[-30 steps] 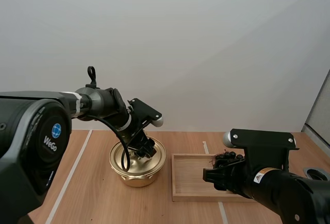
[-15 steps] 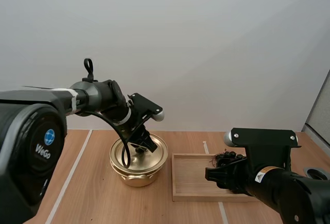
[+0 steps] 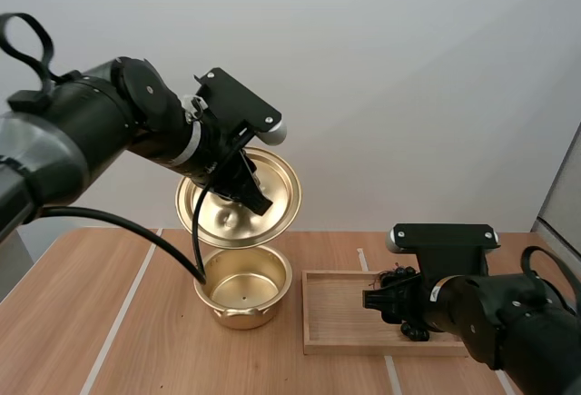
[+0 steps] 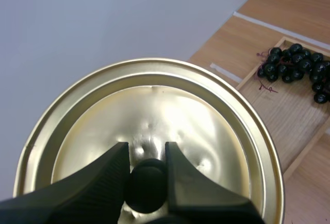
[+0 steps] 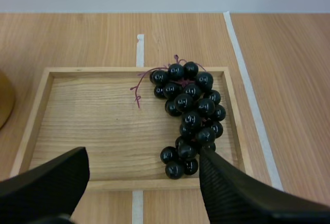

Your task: Open the lid, put the grape in the pot, and close it

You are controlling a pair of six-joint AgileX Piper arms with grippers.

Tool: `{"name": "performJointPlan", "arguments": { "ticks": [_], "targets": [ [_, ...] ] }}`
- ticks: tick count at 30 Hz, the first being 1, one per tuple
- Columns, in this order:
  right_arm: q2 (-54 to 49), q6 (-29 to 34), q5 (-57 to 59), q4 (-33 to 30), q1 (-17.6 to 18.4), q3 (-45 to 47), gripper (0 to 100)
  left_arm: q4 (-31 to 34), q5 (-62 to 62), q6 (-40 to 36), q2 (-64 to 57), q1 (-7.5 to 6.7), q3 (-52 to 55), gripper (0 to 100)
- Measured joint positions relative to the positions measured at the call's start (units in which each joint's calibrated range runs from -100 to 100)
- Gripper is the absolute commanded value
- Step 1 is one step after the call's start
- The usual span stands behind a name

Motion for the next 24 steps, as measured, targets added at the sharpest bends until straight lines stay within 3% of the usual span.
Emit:
{"name": "performJointPlan", "arguments": {
  "ticks": [5,7,10,24],
  "targets": [
    [8.1,0.0,-2.1,-0.8,-1.4,-2.7,100,0.0,0.8,0.0,-7.0,0.00,-0.3,0],
    [15.5,0.0,-2.8,-1.0,-4.7,-6.7,100,0.0,1.3,0.0,-9.7,0.00,-0.4,0],
    [21.5,-0.4,-3.4,-1.1,-6.4,-8.8,100,0.0,1.3,0.0,-9.9,0.00,-0.4,0],
    [32.4,-4.5,-10.0,-1.1,-6.7,-14.6,100,0.0,1.3,-1.4,-9.9,0.00,-0.4,0]
  ]
}}
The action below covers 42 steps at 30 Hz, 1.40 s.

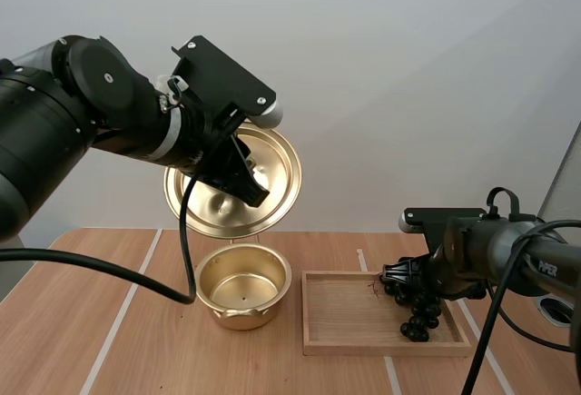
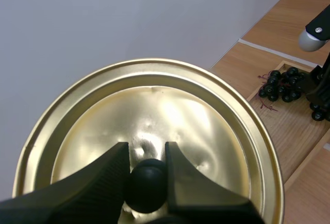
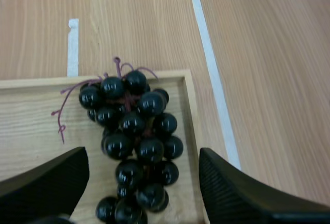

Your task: Open the lid, put the grape in the pot, and close it

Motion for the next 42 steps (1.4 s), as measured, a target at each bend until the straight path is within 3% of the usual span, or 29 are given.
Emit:
{"name": "performJointPlan", "arguments": {
  "ticks": [22,23,24,26,27,37,42],
  "targets": [
    [17.2,-2.1,-10.2,-0.1,0.0,-0.6,100,0.0,0.0,-0.5,0.0,0.00,0.0,0],
    [17.3,-2.1,-10.4,-0.1,0.0,-0.6,96,0.0,0.0,-0.5,0.0,0.00,0.0,0],
    [17.3,-2.1,-10.8,-0.1,0.0,-0.6,73,0.0,0.0,-0.5,0.0,0.00,0.0,0],
    [17.4,-2.1,-11.0,-0.1,0.0,-0.6,16,0.0,0.0,-0.5,0.0,0.00,0.0,0],
    [17.4,-2.1,-11.0,-0.1,0.0,-0.6,0,0.0,0.0,-0.5,0.0,0.00,0.0,0],
    [14.5,0.6,-9.7,3.0,0.0,-0.6,0,0.5,0.4,-2.2,-4.1,0.00,-2.4,0],
    [6.5,-3.8,-9.7,3.5,2.4,-1.4,0,1.0,0.3,-4.8,-8.0,0.00,-10.2,0]
  ]
}}
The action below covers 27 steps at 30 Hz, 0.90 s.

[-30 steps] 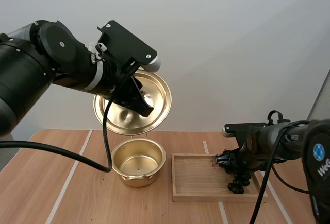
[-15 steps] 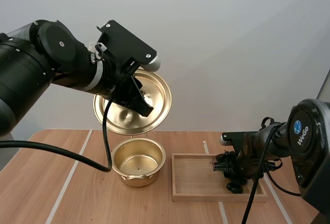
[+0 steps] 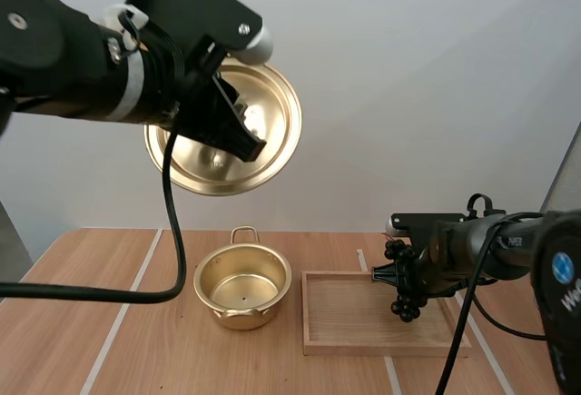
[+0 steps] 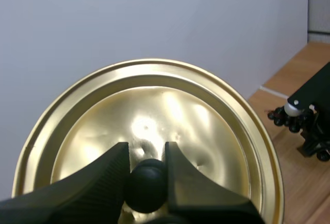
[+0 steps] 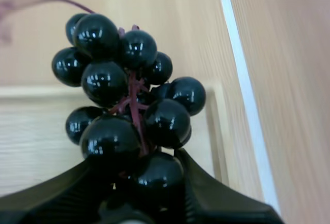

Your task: Open the lid, put the grape in the pot, and close it

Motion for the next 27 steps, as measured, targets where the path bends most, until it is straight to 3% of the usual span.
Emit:
{"name": "performJointPlan", "arguments": {
  "ticks": [7,10,11,14,18,24,27],
  "targets": [
    [-9.0,-2.1,0.8,0.3,5.7,-1.2,0,5.0,0.0,-3.1,-3.4,0.00,-8.0,0],
    [-12.4,-4.9,0.2,0.4,10.2,-1.2,0,8.4,0.0,-5.3,-4.8,0.00,-12.0,0],
    [-12.4,-4.9,0.2,0.4,10.2,-1.2,0,8.4,0.2,-5.4,-4.8,0.00,-12.2,0],
    [-13.1,-9.8,-0.4,0.5,15.8,-1.2,0,9.7,0.1,-6.2,-5.9,0.00,-15.6,0],
    [-13.1,-11.9,-2.1,0.6,20.4,-1.2,0,10.0,0.2,-6.9,-6.7,0.00,-18.3,0],
    [-12.4,-13.1,-3.8,0.2,24.6,-4.0,0,10.5,4.0,-9.9,-8.0,-0.02,-25.4,0],
    [-9.9,-13.2,-4.4,0.0,25.0,-7.6,0,10.9,7.0,-10.1,-8.0,-0.02,-25.5,0]
  ]
}}
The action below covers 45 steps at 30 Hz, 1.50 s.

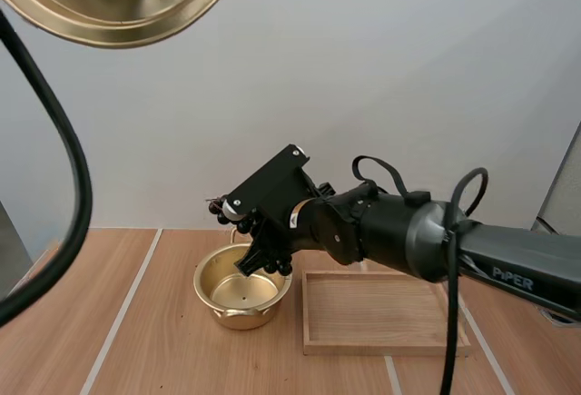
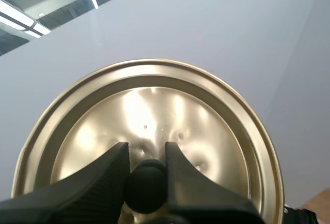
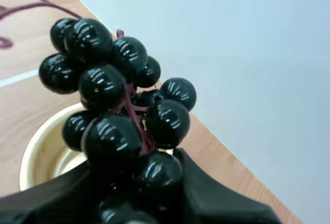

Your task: Open the lid, put the grape in the pot, and close it

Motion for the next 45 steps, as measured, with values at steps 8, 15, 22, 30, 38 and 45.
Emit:
{"name": "performJointPlan", "arguments": {
  "ticks": [8,15,22,30,38,45],
  "targets": [
    [10.3,-0.1,3.2,2.0,0.0,-6.2,0,1.3,4.8,-0.2,0.0,0.00,0.0,0],
    [17.5,-0.1,5.1,2.2,0.0,-6.4,31,1.3,5.5,-0.5,0.0,0.00,0.0,0],
    [18.1,-0.1,5.1,5.1,0.0,-6.4,100,1.3,6.0,-0.5,0.0,0.00,0.0,0],
    [18.1,-0.1,5.1,6.8,0.0,-6.4,100,1.3,6.2,-0.6,0.0,0.00,0.0,0],
    [14.2,-0.1,8.0,6.8,0.0,-6.4,94,1.3,6.2,-0.7,0.0,0.00,0.0,0],
    [6.1,-0.1,14.8,6.8,0.0,-6.4,0,1.3,6.2,-0.7,0.0,0.00,0.0,0]
  ]
}}
